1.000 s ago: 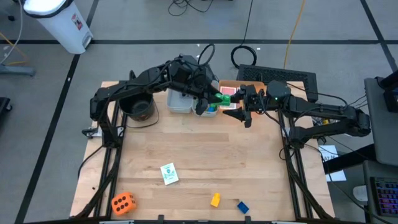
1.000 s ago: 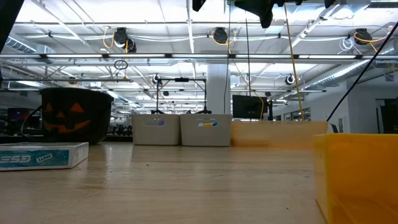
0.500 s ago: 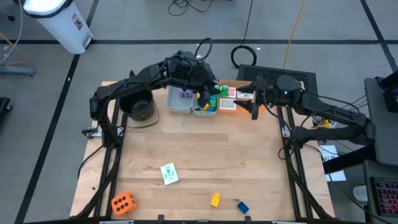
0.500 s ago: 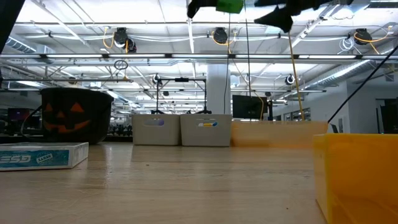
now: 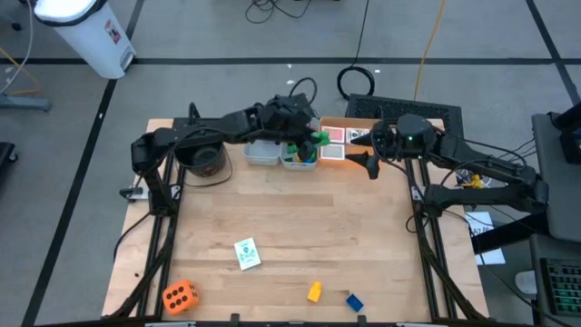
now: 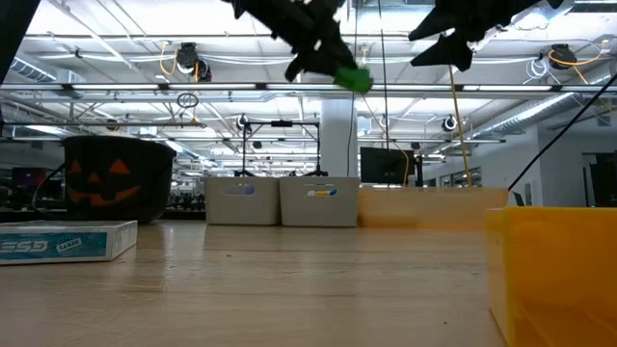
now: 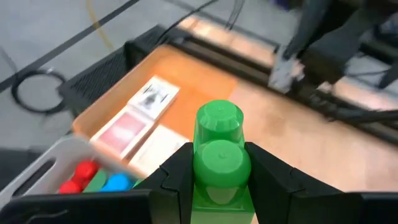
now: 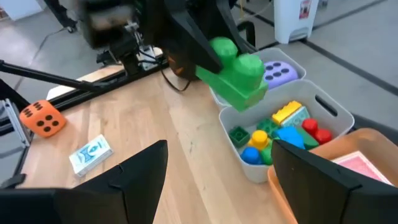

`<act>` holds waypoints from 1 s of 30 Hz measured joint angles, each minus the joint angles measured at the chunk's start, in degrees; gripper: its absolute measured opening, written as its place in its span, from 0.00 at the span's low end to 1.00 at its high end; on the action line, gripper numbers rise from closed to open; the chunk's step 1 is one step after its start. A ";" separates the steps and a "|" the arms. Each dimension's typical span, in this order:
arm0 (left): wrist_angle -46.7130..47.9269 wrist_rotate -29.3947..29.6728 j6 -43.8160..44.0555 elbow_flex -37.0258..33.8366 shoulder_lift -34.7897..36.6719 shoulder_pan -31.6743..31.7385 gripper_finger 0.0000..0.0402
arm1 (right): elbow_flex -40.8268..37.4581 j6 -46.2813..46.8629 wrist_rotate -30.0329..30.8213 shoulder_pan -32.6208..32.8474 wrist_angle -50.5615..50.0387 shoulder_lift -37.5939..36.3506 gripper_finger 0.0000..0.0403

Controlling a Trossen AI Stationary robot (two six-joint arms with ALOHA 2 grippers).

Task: Pick & Place Toys
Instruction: Put the green gamepiece into the right gray bin

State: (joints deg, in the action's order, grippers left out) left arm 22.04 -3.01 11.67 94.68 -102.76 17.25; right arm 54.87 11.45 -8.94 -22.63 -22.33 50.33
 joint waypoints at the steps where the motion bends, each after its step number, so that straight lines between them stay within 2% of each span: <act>1: -0.05 0.54 -0.12 -1.08 0.00 0.19 0.29 | 0.00 0.06 0.11 0.00 -0.51 0.01 0.69; 4: -2.12 1.62 1.31 -4.91 0.00 0.97 0.29 | -0.99 0.48 0.14 0.00 0.70 0.02 0.69; 8: -9.67 2.94 4.98 -10.67 0.00 1.85 0.29 | -4.08 4.38 0.13 0.00 4.23 0.02 0.69; 11: -14.29 7.46 6.99 -14.03 0.00 2.06 0.29 | -7.25 8.42 -0.06 0.02 8.70 0.02 0.69; 15: -15.87 15.63 6.97 -16.83 0.00 2.06 0.29 | -12.32 18.13 -0.20 0.77 17.06 0.22 0.69; 19: -17.38 19.26 6.66 -19.91 0.00 2.55 0.29 | -17.39 19.37 0.17 2.66 29.75 1.26 0.69; 25: -23.20 17.92 7.11 -24.38 0.00 4.44 0.29 | -18.84 14.41 12.69 7.84 41.90 4.63 0.68; 30: -25.73 17.92 3.88 -24.38 -0.86 5.73 0.29 | -18.84 8.84 25.09 12.47 46.47 6.36 0.68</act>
State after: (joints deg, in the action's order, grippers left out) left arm -3.69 14.91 15.55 70.30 -103.62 22.98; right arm 36.03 20.29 16.15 -10.17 24.14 56.69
